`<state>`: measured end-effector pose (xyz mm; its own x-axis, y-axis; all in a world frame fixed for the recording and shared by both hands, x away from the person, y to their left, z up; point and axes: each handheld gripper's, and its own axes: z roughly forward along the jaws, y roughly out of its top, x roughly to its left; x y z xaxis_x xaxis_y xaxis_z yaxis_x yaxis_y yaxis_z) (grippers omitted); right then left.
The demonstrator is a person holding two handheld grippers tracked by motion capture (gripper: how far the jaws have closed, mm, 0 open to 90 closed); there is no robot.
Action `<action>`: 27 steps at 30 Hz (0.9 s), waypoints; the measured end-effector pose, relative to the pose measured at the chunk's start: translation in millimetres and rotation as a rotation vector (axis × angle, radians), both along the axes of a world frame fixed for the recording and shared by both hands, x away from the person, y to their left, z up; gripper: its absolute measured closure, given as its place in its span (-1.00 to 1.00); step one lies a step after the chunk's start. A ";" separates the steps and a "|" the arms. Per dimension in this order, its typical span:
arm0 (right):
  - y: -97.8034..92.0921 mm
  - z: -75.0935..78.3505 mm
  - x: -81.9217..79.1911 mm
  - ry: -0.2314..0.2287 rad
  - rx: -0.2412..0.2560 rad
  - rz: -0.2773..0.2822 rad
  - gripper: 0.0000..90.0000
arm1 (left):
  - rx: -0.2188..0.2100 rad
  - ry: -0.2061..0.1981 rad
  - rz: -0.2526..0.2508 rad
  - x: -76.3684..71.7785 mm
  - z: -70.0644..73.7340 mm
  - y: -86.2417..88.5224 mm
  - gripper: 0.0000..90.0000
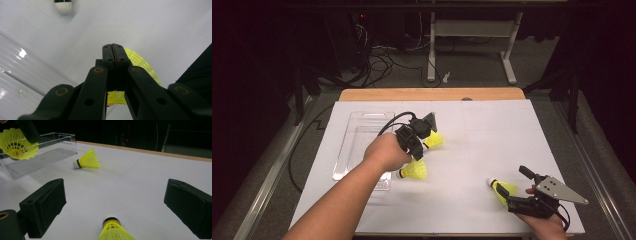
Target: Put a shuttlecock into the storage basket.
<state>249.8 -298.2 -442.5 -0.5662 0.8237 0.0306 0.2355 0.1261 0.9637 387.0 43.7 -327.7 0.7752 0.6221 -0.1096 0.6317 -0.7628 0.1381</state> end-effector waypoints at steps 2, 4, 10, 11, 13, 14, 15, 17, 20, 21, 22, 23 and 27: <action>0.2 -0.2 0.3 -0.001 -0.003 0.002 -0.89 | 0.002 -0.002 0.001 0.7 2.3 2.3 1.00; 0.3 -0.2 0.2 0.000 -0.002 0.000 -0.89 | -0.005 -0.004 0.008 0.6 5.6 4.5 1.00; 0.3 -0.3 0.4 -0.001 -0.003 0.000 -0.89 | -0.021 -0.016 0.021 2.7 20.8 13.0 1.00; 0.4 -0.2 0.3 -0.002 -0.004 0.001 -0.89 | -0.022 -0.018 0.026 2.8 22.4 14.0 1.00; 0.5 -0.1 0.2 -0.002 -0.004 0.000 -0.89 | -0.023 -0.021 0.037 3.6 26.7 18.0 1.00; 0.4 -0.1 0.2 -0.002 -0.005 0.001 -0.89 | -0.021 -0.022 0.040 4.0 28.2 19.9 1.00; 0.4 -0.1 0.2 -0.002 -0.004 0.001 -0.89 | -0.019 -0.026 0.046 4.3 29.4 21.8 1.00; 0.6 0.1 0.1 -0.003 -0.003 0.002 -0.89 | -0.017 -0.028 0.055 5.2 31.3 25.9 1.00; 0.6 0.4 -0.1 -0.004 -0.003 0.002 -0.89 | -0.010 -0.033 0.075 6.8 33.2 34.0 1.00; 0.6 0.5 -0.1 -0.004 -0.003 0.001 -0.89 | -0.010 -0.035 0.081 7.1 33.5 36.5 1.00; 0.5 0.5 -0.1 -0.006 -0.004 0.001 -0.89 | -0.010 -0.034 0.089 7.2 33.9 38.2 1.00; 0.4 0.6 -0.1 -0.006 -0.003 0.002 -0.89 | -0.012 -0.035 0.094 7.5 34.0 40.7 1.00; 0.4 0.7 -0.3 -0.006 -0.004 0.002 -0.89 | -0.007 -0.042 0.115 9.3 34.8 50.8 1.00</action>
